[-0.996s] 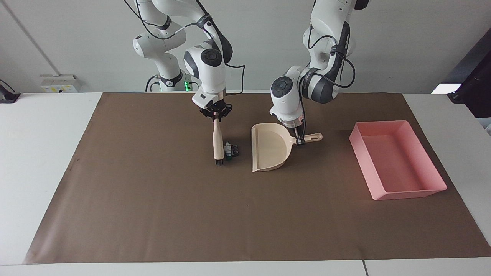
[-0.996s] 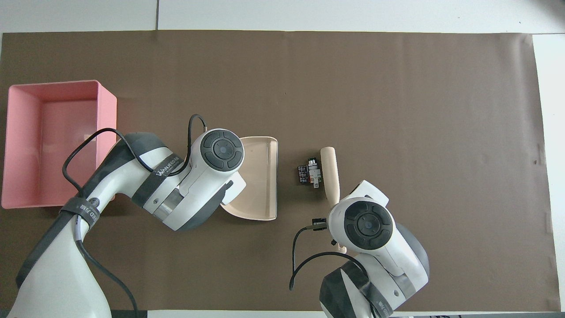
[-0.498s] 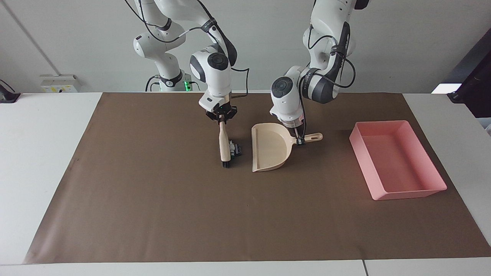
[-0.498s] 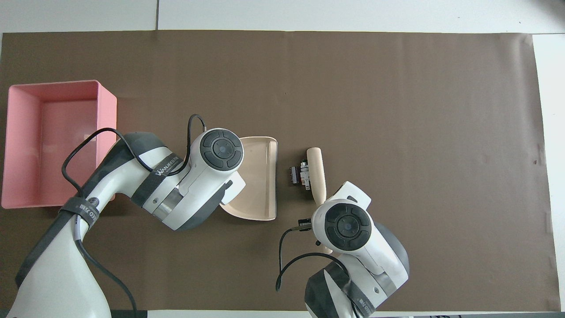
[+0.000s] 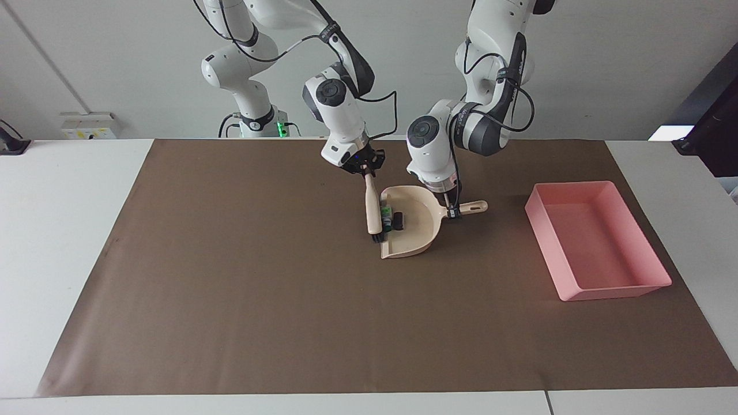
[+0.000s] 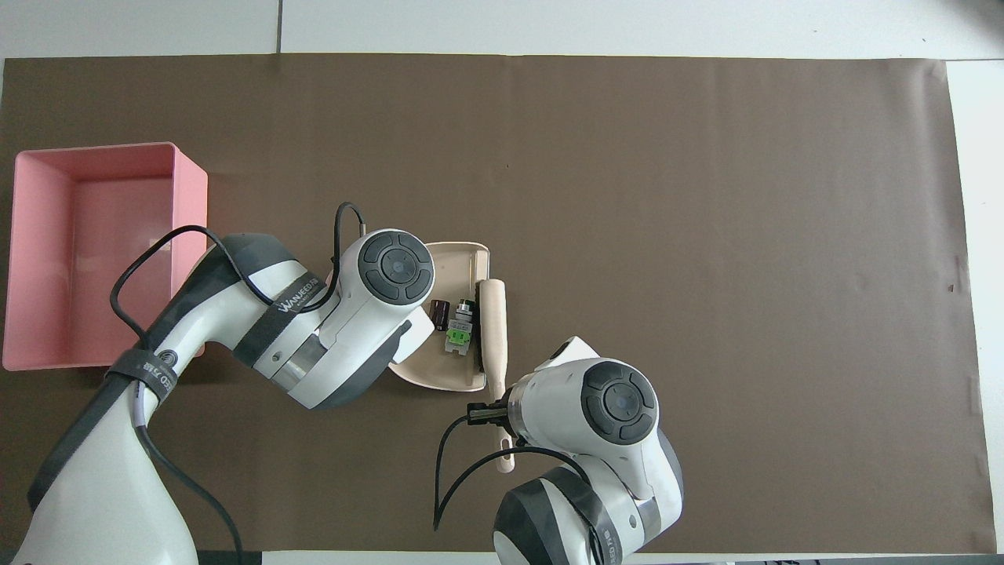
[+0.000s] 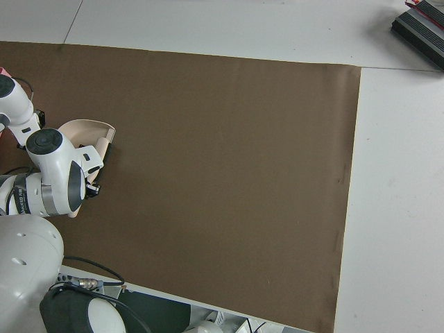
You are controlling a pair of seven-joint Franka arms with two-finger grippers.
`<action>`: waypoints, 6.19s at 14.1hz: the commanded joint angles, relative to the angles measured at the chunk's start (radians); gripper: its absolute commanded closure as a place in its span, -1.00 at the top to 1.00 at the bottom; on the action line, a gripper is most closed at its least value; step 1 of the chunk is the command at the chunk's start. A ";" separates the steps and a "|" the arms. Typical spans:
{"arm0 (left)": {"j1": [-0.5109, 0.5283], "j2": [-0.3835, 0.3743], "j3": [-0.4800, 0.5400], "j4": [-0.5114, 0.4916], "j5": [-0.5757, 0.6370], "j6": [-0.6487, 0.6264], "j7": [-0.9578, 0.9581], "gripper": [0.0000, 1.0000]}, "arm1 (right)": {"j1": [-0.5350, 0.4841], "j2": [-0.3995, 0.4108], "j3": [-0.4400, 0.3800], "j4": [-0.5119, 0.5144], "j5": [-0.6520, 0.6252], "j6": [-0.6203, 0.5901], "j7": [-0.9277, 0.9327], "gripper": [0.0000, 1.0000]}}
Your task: Clean e-waste and dump in bin
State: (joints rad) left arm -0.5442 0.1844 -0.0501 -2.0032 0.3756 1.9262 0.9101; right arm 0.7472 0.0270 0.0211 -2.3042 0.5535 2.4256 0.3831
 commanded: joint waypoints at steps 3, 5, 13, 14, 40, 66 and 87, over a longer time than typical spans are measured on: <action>-0.005 -0.011 0.004 -0.028 0.025 0.020 -0.008 -1.00 | 0.017 0.040 -0.003 0.098 0.124 -0.012 -0.023 -1.00; 0.009 -0.014 0.003 -0.040 0.022 0.069 -0.007 -1.00 | 0.018 0.034 -0.009 0.111 0.109 -0.039 -0.003 -1.00; 0.104 -0.025 -0.001 -0.051 -0.141 0.154 0.125 -1.00 | -0.032 -0.041 -0.015 0.117 -0.162 -0.224 0.123 -1.00; 0.105 -0.032 -0.001 -0.051 -0.159 0.157 0.138 -1.00 | -0.034 -0.048 -0.016 0.117 -0.188 -0.250 0.129 -1.00; 0.799 -0.102 0.012 0.263 -0.724 -0.237 0.914 -1.00 | -0.908 -0.159 -0.012 -0.003 -0.623 -0.327 -0.567 -1.00; 0.916 0.061 0.058 0.584 -0.252 -0.220 1.052 -0.99 | -0.945 -0.147 -0.004 0.118 -0.607 -0.404 -0.635 1.00; 0.604 -0.039 0.055 0.583 0.219 -0.369 0.880 -1.00 | -0.835 -0.061 0.005 0.714 -0.569 -0.909 -0.193 1.00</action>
State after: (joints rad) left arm 0.0577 0.1592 -0.0059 -1.4289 0.6840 1.5700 1.7126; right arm -0.0834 -0.0197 0.0238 -1.5780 -0.0358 1.5259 0.1865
